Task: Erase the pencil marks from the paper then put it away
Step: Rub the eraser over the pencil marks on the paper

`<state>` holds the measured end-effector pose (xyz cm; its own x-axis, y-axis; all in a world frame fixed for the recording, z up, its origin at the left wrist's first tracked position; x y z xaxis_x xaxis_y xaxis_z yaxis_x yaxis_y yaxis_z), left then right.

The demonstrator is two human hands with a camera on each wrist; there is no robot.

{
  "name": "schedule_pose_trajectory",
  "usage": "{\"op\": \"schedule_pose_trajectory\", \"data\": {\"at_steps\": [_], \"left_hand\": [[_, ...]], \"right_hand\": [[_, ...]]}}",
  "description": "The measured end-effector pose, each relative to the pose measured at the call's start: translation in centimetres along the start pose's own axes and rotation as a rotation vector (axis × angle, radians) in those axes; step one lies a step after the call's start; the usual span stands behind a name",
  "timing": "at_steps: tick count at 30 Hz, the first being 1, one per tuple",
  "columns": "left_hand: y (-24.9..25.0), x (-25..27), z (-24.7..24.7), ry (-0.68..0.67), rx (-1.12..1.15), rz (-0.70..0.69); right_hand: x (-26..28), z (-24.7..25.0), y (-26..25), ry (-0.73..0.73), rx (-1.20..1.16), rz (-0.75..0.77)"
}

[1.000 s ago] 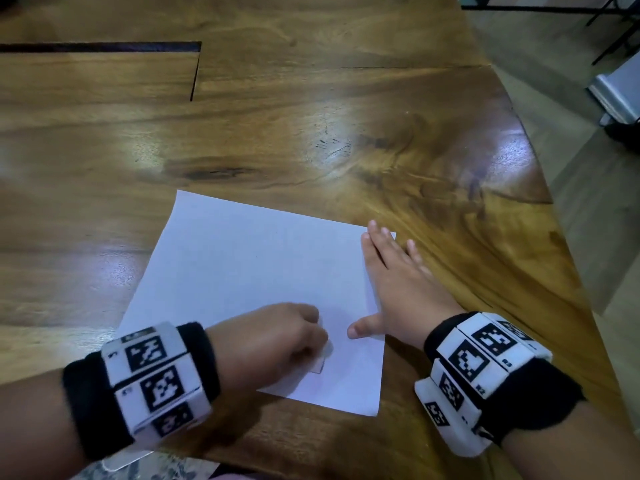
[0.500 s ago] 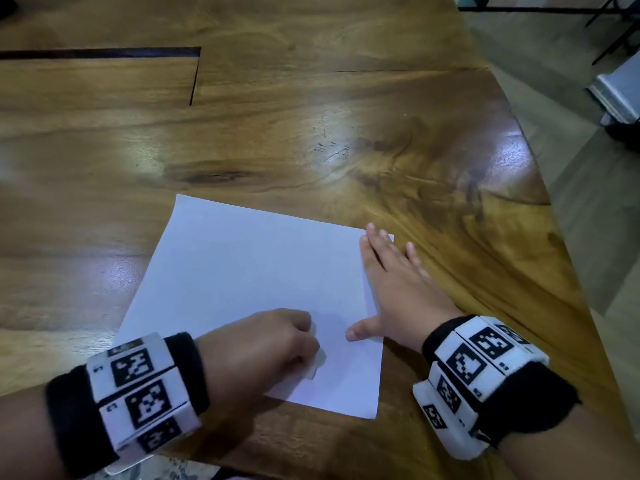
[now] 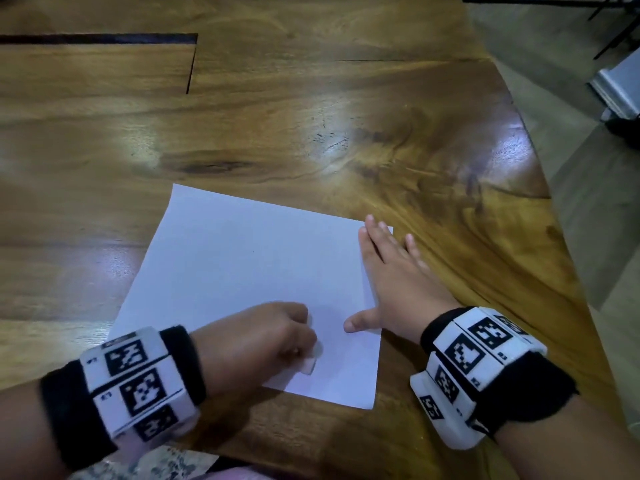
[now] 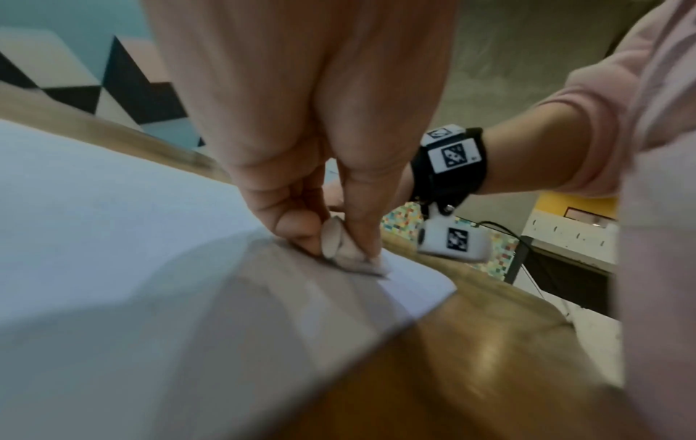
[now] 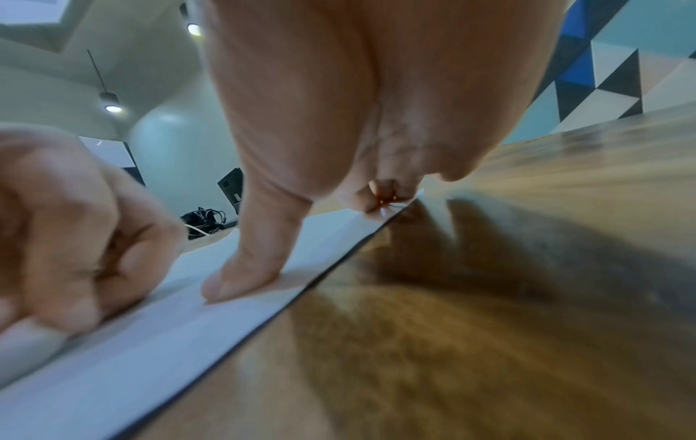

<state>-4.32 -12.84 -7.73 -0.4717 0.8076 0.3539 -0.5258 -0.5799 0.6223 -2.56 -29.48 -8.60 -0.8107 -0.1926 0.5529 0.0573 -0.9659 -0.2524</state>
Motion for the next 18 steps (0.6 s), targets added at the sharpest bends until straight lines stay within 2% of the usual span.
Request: {"op": "schedule_pose_trajectory", "data": {"at_steps": [2,4,6,8,11,13,14,16,18], "left_hand": [[0.1,-1.7,1.7,0.065,-0.026,-0.003],[-0.2,-4.2,3.5,0.197,-0.059,0.025],[-0.5,-5.6,4.3,0.243,-0.097,0.050],[-0.4,-4.6,3.5,0.203,-0.101,0.008],[0.0,-1.0,0.3,0.051,-0.169,-0.060],[-0.6,0.6,-0.9,0.054,-0.257,-0.101],[-1.1,0.8,-1.1,0.053,-0.232,-0.050],[-1.4,-0.3,0.5,0.129,-0.177,-0.072],[-1.3,-2.1,2.5,0.191,-0.130,-0.037]], "right_hand": [[0.0,0.0,0.0,0.002,-0.003,0.000],[0.0,0.0,0.0,-0.001,-0.007,-0.003],[0.0,0.0,0.0,-0.003,-0.009,-0.003],[0.0,0.0,0.0,-0.008,-0.008,-0.005],[0.1,0.0,0.0,-0.010,0.000,-0.009],[0.1,0.0,0.0,-0.011,0.006,-0.007],[0.1,0.0,0.0,-0.012,0.007,-0.007],[0.1,0.0,0.0,-0.011,0.002,-0.008],[0.1,0.0,-0.1,-0.010,0.004,-0.007]]}}
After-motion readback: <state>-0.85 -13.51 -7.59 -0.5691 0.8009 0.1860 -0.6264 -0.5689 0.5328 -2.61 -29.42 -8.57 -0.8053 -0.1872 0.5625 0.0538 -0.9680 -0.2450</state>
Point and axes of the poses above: each hand's wrist, its own x-axis away from the middle knuckle, its own z-axis out of the back of the hand, y = z × x, the point moved 4 cm from there along -x, towards the middle knuckle, and after that the axes turned 3 degrees about -x, right-handed, at the moved point
